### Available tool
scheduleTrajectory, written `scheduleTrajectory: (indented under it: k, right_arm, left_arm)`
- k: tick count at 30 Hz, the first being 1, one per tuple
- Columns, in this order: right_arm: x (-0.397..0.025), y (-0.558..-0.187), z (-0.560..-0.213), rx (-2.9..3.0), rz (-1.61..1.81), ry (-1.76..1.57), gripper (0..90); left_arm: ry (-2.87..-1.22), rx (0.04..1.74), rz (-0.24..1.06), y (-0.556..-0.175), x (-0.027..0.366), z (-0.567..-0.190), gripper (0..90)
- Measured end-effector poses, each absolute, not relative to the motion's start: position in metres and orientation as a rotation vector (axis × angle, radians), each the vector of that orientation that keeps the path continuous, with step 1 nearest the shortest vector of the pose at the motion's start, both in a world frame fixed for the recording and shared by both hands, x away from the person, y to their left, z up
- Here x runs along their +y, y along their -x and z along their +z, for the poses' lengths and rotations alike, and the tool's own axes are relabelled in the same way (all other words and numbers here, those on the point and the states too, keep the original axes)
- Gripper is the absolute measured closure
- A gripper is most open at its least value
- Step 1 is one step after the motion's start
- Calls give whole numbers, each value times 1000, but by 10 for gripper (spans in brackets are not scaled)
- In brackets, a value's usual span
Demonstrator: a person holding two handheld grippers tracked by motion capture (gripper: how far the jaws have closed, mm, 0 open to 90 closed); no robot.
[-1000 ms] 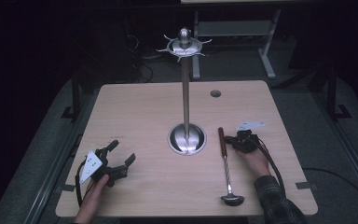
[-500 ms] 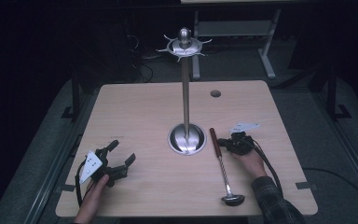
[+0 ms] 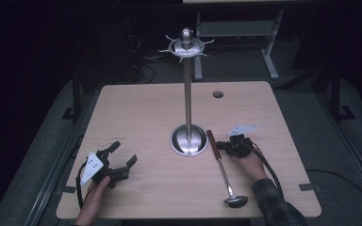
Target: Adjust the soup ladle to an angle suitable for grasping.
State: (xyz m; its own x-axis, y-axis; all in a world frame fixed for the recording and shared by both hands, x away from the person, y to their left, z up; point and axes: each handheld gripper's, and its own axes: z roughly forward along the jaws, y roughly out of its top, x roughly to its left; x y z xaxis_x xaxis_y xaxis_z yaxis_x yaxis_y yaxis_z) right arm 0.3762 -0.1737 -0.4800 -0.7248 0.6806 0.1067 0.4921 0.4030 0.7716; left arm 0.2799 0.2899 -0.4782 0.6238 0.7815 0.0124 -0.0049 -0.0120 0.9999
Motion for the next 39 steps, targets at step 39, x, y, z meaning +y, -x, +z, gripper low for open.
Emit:
scheduleTrajectory:
  k: [39]
  right_arm:
    - [-158,-275,-445,2863,879,-1050,892]
  left_arm:
    - [-1474,688,711,-280,291,-478,128]
